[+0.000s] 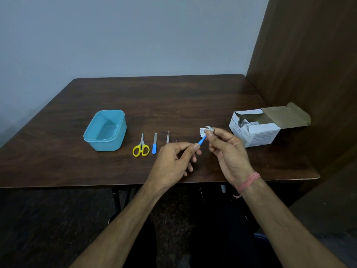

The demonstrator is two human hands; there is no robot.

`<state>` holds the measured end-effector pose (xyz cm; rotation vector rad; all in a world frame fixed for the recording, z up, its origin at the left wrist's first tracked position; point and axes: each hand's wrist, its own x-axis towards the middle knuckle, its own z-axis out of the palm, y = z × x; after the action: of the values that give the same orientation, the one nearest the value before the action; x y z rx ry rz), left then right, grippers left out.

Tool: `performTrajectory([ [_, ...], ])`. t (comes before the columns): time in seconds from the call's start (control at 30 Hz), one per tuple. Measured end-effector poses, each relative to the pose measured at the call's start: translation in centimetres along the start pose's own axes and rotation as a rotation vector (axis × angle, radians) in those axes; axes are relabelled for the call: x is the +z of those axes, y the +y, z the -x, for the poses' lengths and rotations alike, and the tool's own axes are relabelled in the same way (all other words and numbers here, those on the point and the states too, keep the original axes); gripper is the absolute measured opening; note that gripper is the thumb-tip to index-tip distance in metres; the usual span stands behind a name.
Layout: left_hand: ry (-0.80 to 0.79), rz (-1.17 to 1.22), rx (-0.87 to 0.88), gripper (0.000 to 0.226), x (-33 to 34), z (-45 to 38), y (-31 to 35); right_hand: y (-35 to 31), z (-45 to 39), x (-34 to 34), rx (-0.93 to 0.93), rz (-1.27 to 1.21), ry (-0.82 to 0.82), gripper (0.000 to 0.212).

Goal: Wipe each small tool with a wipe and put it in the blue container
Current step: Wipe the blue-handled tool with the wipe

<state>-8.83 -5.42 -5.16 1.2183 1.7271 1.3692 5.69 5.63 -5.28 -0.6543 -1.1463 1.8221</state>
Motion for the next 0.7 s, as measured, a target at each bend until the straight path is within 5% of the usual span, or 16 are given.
performTrajectory([
  [0.23, 0.022, -0.008, 0.01, 0.029, -0.04, 0.08, -0.31, -0.09, 0.23, -0.05, -0.012, -0.063, 0.047, 0.012],
  [0.7, 0.048, -0.089, 0.021, 0.027, 0.26, 0.4, -0.1, 0.44, 0.23, 0.37, -0.097, 0.107, 0.093, 0.039],
])
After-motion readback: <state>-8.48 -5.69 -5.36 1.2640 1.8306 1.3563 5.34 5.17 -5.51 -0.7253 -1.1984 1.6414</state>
